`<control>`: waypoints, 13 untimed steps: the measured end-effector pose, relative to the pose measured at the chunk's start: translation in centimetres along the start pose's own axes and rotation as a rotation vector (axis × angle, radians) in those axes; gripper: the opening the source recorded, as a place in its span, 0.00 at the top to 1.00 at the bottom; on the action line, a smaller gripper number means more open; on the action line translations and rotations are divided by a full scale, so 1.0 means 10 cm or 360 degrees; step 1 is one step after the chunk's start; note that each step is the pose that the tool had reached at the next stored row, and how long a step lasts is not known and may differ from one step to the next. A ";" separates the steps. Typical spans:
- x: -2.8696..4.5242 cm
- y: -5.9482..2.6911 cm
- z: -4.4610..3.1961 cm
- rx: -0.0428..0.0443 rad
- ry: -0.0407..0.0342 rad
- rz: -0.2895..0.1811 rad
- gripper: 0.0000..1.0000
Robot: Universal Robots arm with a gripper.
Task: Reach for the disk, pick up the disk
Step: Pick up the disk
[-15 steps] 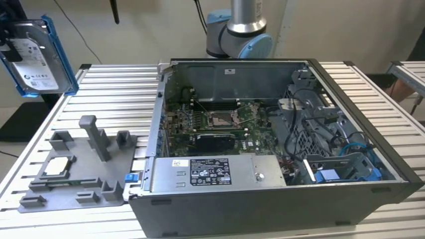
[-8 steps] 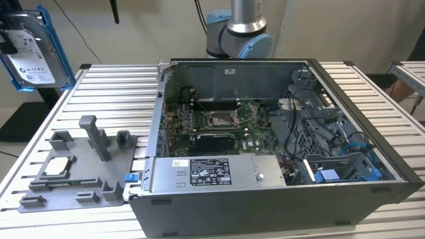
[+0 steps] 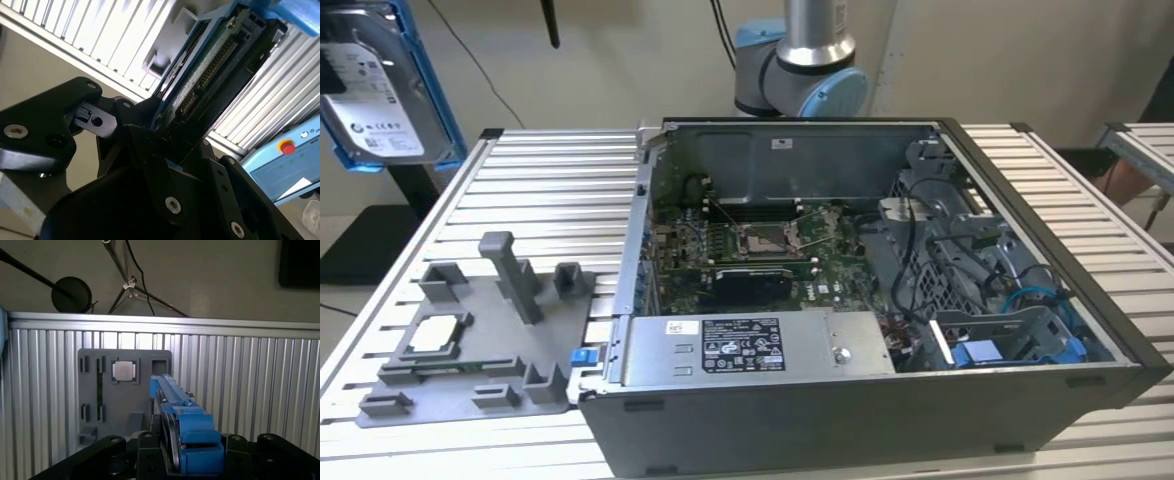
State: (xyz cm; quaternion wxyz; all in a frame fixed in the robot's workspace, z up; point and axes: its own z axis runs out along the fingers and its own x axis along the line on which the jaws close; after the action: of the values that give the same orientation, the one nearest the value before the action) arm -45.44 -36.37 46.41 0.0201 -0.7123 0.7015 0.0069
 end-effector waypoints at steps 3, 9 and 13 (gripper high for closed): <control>-0.002 -0.001 -0.058 0.0000 0.0000 0.0000 1.00; -0.006 -0.003 -0.165 0.0000 0.0000 0.0000 1.00; -0.009 -0.005 -0.225 0.0000 0.0000 0.0000 1.00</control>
State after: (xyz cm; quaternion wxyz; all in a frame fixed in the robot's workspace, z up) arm -45.43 -36.36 48.67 0.0200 -0.7123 0.7015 0.0070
